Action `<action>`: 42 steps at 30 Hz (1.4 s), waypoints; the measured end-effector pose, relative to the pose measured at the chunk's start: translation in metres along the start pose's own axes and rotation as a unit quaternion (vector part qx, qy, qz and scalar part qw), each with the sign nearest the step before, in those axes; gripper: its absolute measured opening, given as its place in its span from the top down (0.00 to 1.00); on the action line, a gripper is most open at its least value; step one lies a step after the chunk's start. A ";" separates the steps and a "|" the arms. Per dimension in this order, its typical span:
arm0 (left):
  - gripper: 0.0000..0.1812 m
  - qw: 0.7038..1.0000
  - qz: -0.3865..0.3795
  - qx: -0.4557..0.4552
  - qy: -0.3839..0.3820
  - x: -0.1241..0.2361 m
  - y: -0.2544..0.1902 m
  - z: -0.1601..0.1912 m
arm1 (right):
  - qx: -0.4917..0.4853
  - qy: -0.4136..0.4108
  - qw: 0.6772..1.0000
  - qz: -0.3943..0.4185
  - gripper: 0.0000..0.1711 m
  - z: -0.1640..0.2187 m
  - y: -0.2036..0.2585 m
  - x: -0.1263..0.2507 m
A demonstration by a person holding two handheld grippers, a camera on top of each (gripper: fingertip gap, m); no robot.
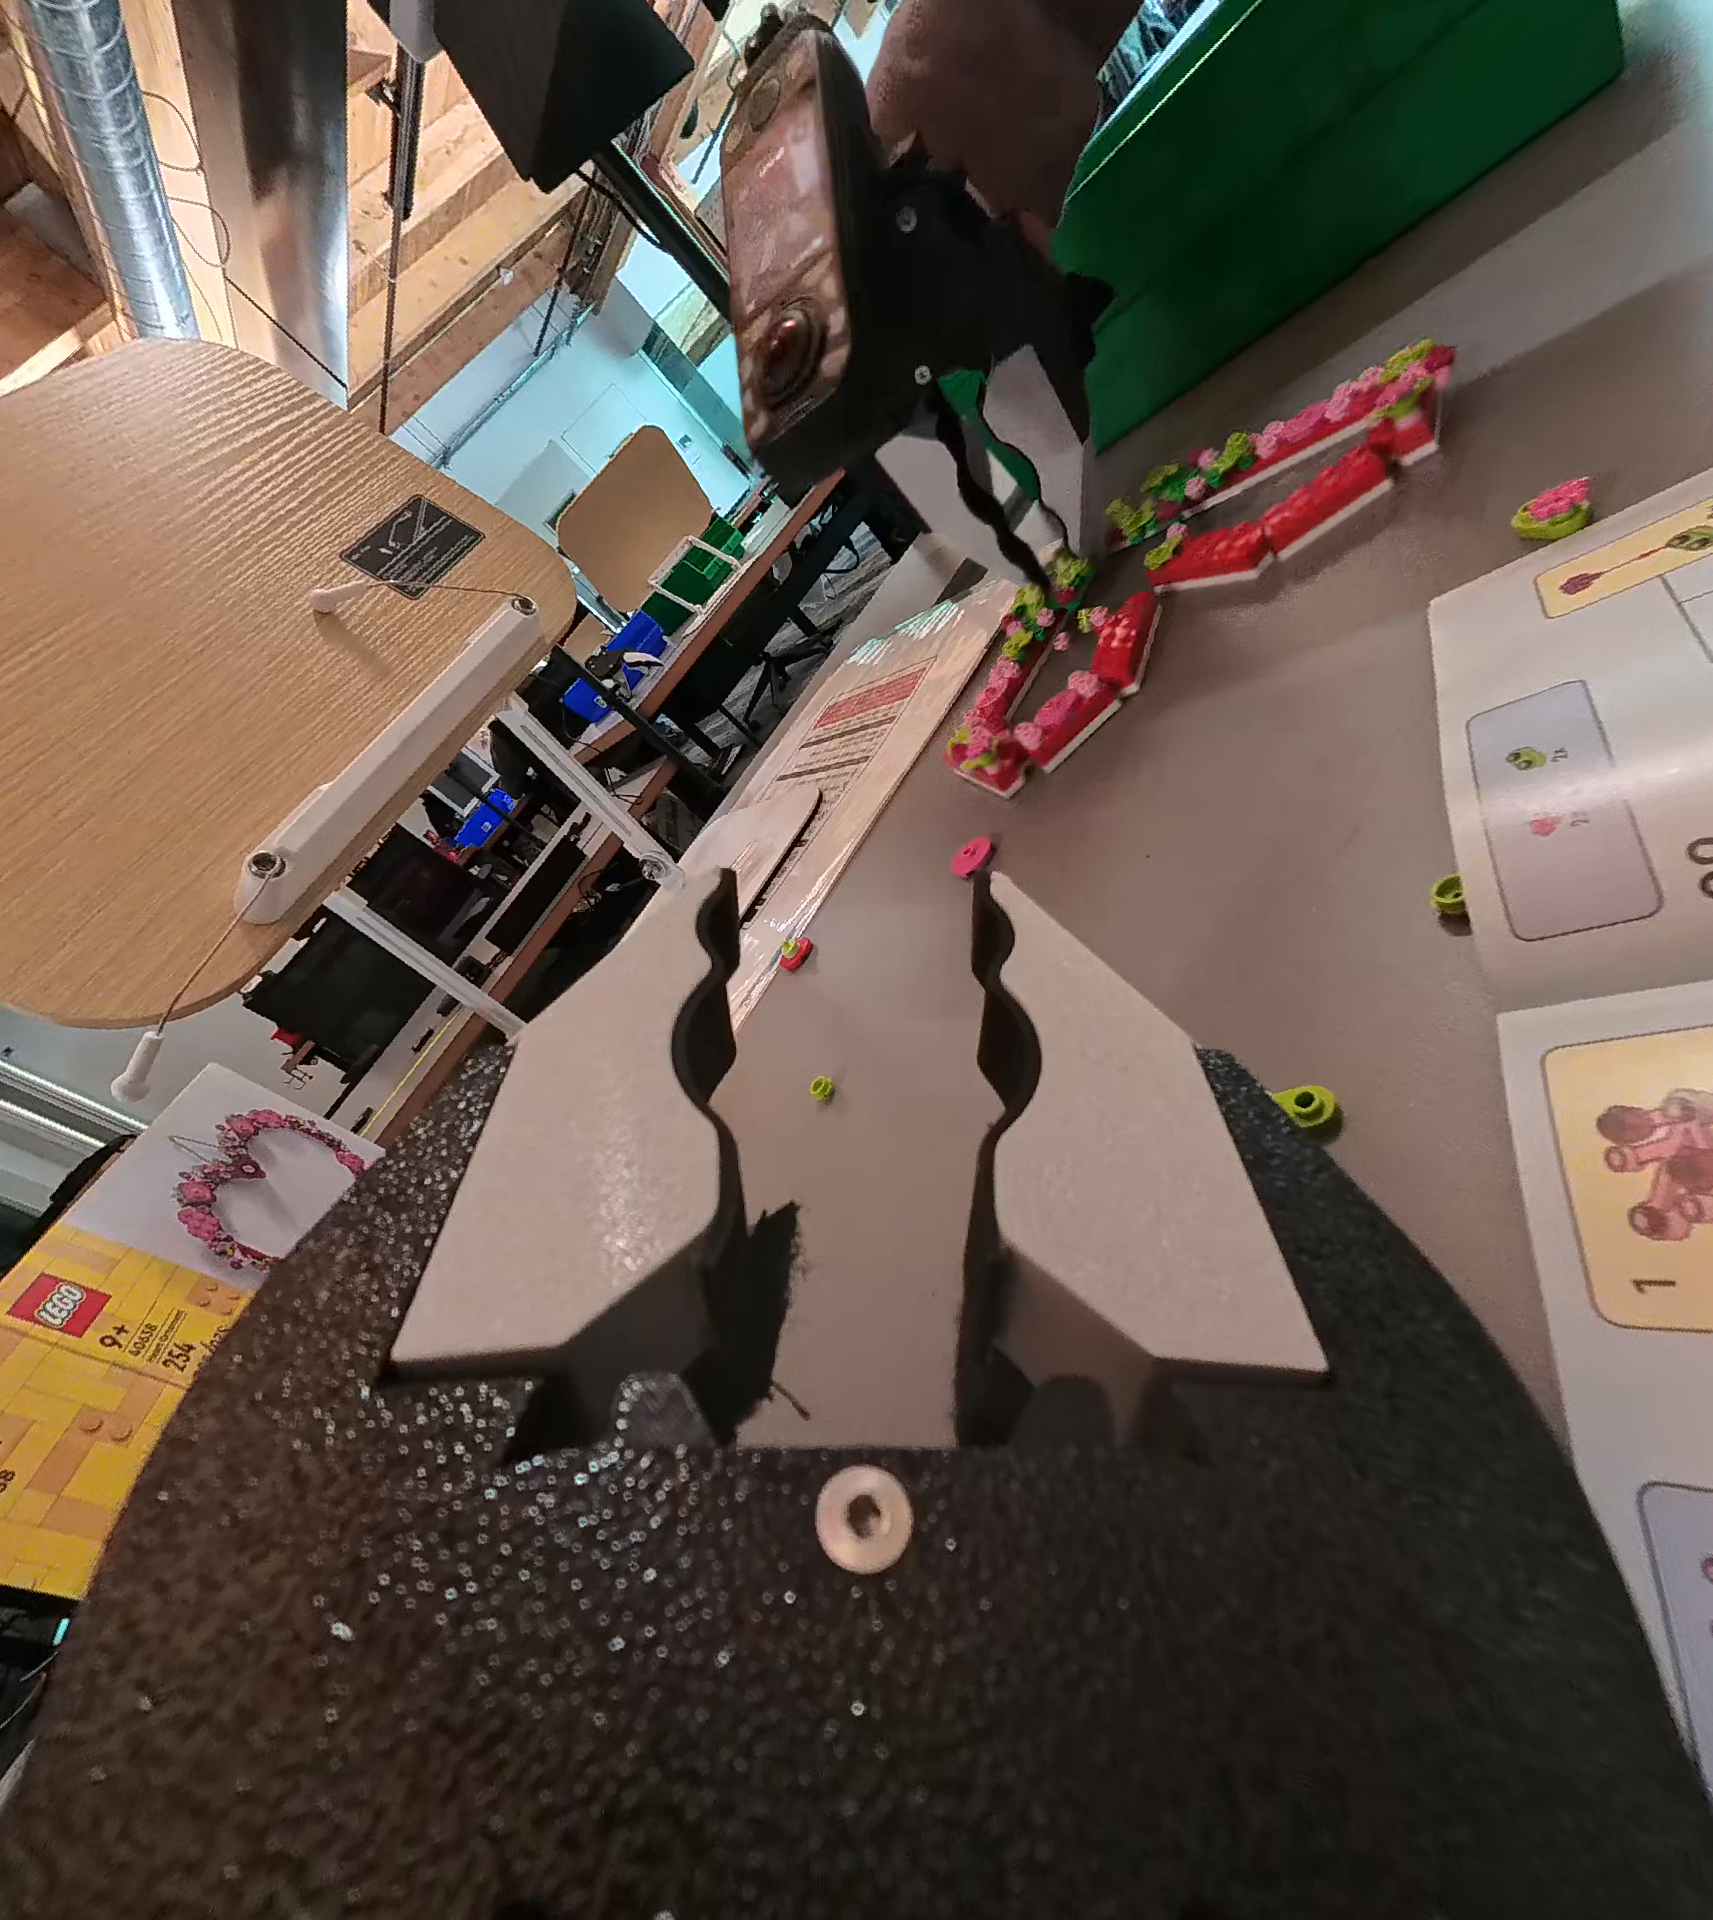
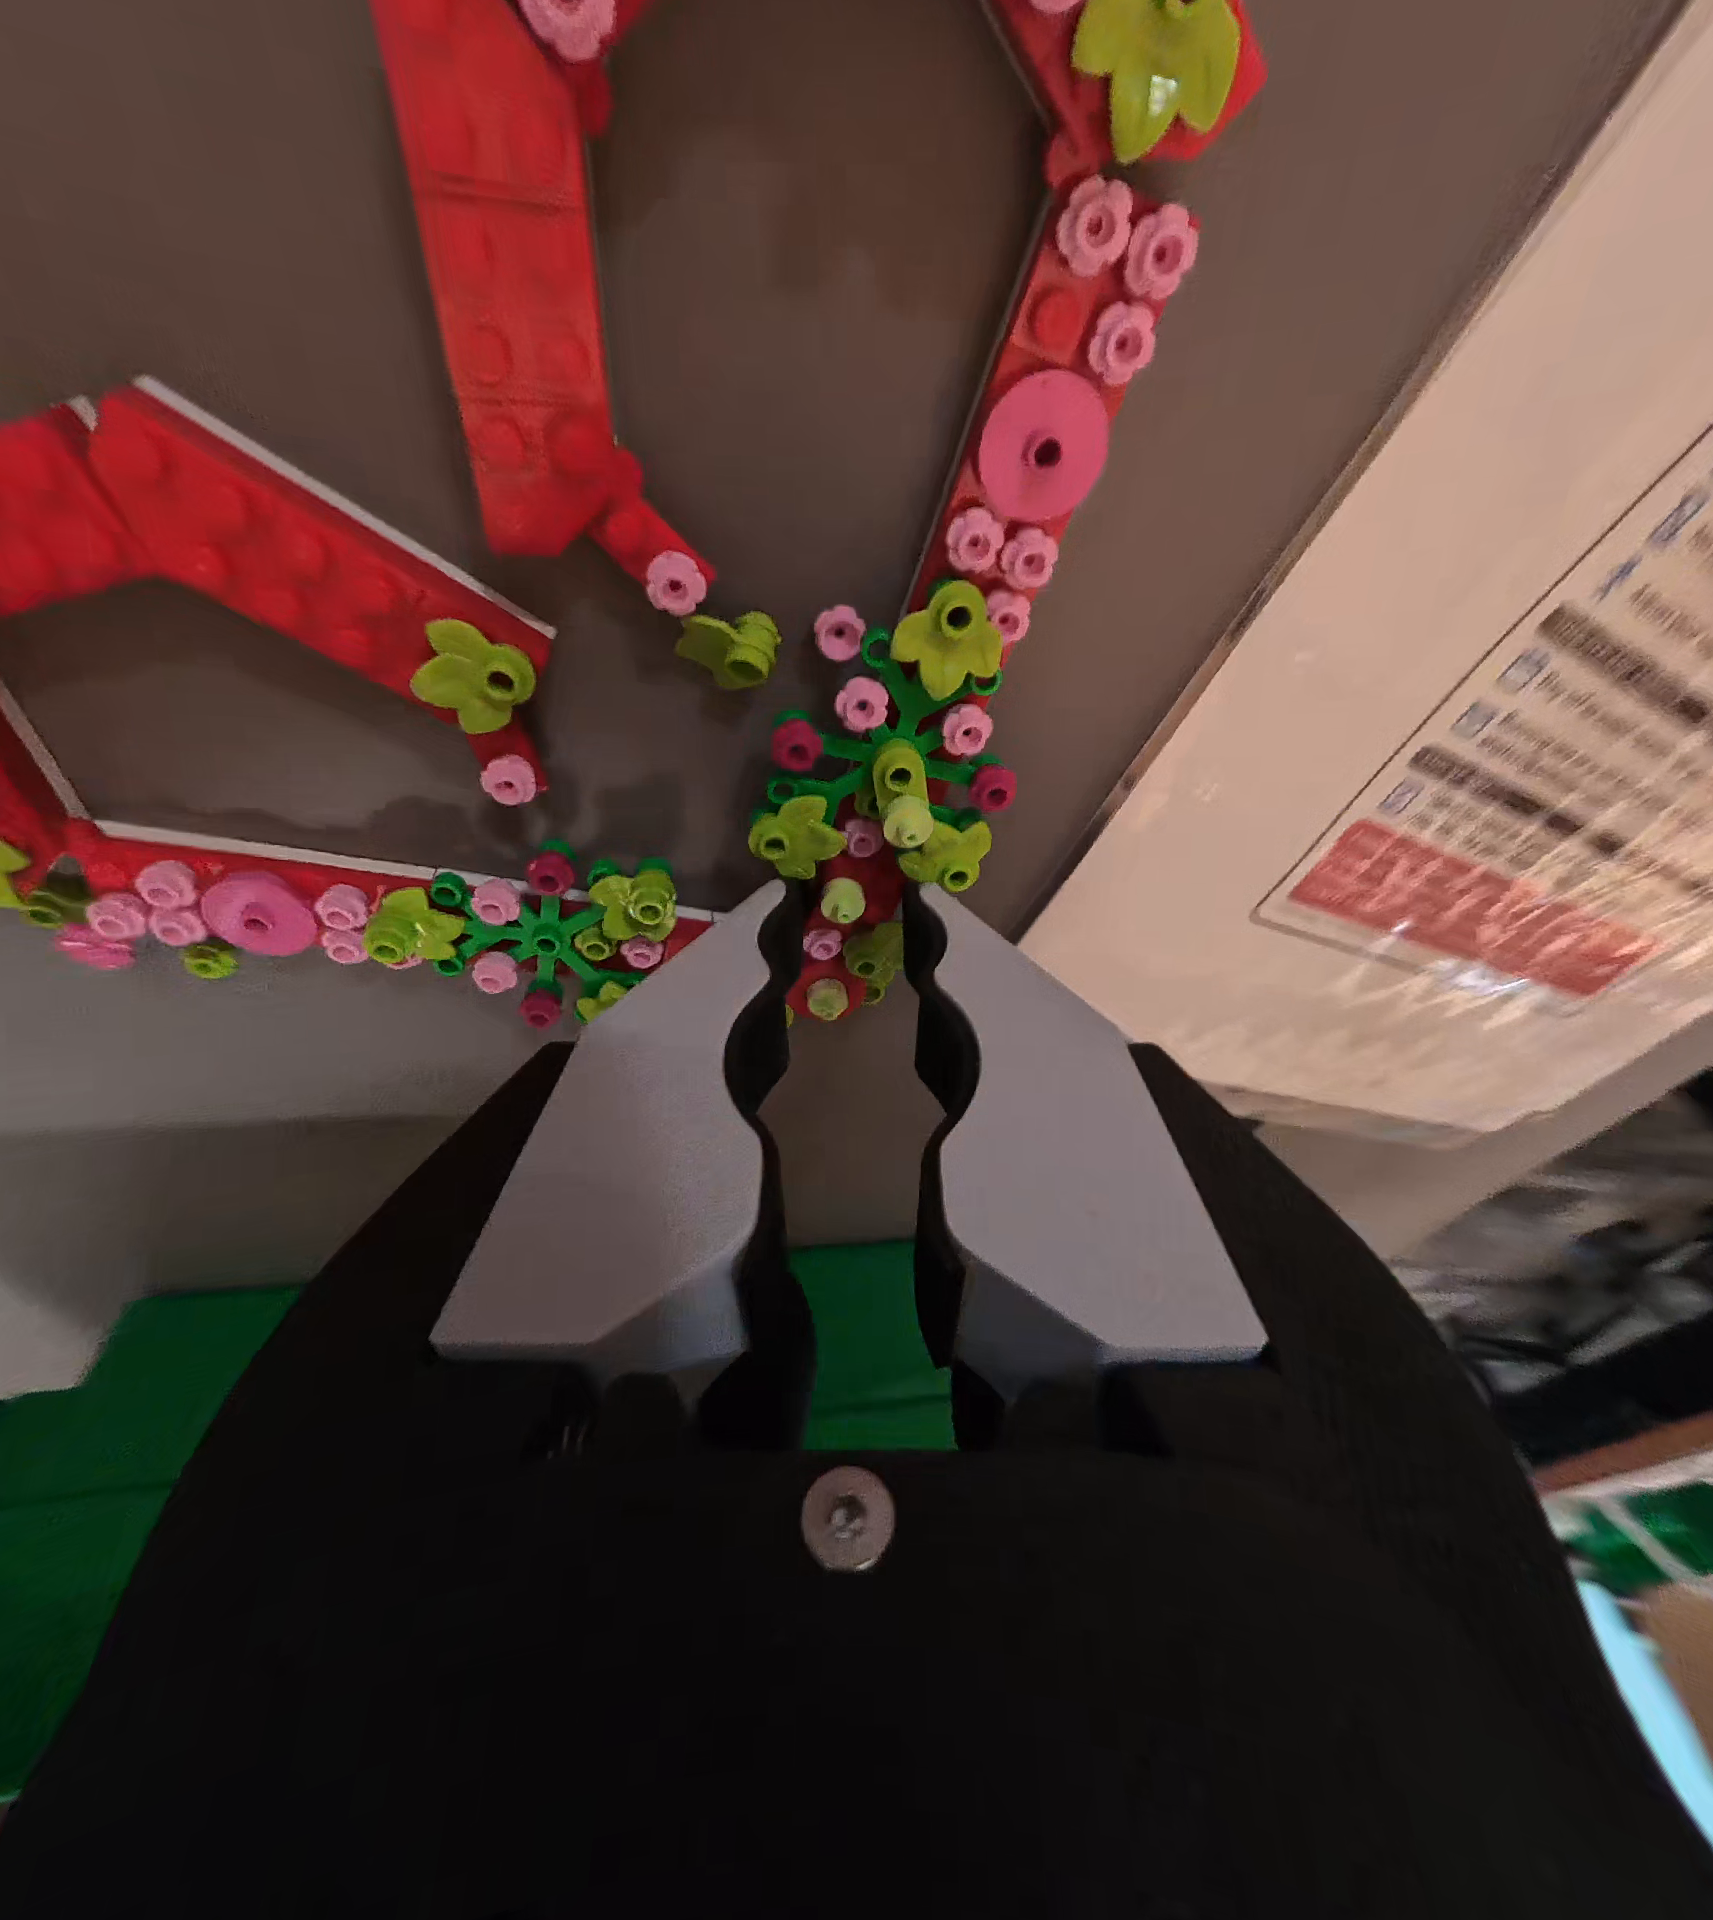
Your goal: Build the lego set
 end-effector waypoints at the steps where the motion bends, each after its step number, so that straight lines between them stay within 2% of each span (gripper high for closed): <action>1: 0.76 1.000 0.000 0.001 0.000 0.000 0.000 0.000 | 0.020 0.005 1.000 0.012 0.90 -0.002 -0.002 0.000; 4: 0.76 1.000 -0.001 0.006 -0.001 0.000 0.001 0.000 | 0.025 0.010 0.999 0.025 0.77 -0.002 -0.004 0.005; 6: 0.76 1.000 -0.002 0.010 -0.002 0.000 0.002 0.000 | -0.024 -0.012 1.000 0.014 0.66 0.004 -0.006 0.013; 8: 0.76 1.000 -0.003 0.012 -0.002 0.000 0.003 0.000 | -0.080 -0.044 0.996 0.011 0.64 0.014 -0.011 0.025; 11: 0.76 1.000 -0.002 0.013 -0.001 -0.002 0.003 0.001 | -0.153 -0.128 0.980 0.014 0.67 0.006 -0.017 0.044; 14: 0.76 1.000 -0.002 0.014 -0.003 -0.001 0.002 0.000 | -0.147 -0.259 0.955 0.003 0.74 -0.042 -0.012 0.063; 16: 0.76 1.000 -0.002 0.015 -0.004 -0.001 0.003 0.000 | -0.123 -0.293 0.948 -0.013 0.78 -0.075 -0.007 0.067; 19: 0.76 1.000 -0.001 0.016 -0.005 0.000 0.003 0.000 | -0.127 -0.277 0.952 -0.035 0.81 -0.111 -0.007 0.064; 22: 0.76 1.000 0.000 0.015 -0.005 0.000 0.002 0.000 | -0.157 -0.223 0.961 -0.050 0.83 -0.129 -0.013 0.053; 25: 0.76 1.000 0.002 0.014 -0.005 0.000 0.002 0.000 | -0.174 -0.202 0.962 -0.052 0.87 -0.141 -0.017 0.047; 31: 0.76 1.000 0.005 0.011 -0.013 0.000 0.000 -0.003 | -0.189 -0.170 0.965 -0.065 0.83 -0.143 -0.019 0.037; 38: 0.76 1.000 0.007 0.011 -0.011 0.000 0.000 -0.002 | -0.199 -0.158 0.964 -0.081 0.84 -0.144 -0.022 0.032; 42: 0.76 1.000 0.009 0.011 -0.010 -0.001 -0.001 -0.002 | -0.203 -0.155 0.963 -0.091 0.92 -0.143 -0.022 0.030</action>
Point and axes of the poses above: each gripper's, where its closed fingertips meet, x back along the fingers, z out of its underside, y = z × x across the jaws, the point moved 5 cm from there along x, back along the fingers, and after that the axes turned 8 degrees about -z, right-handed, at the moved point
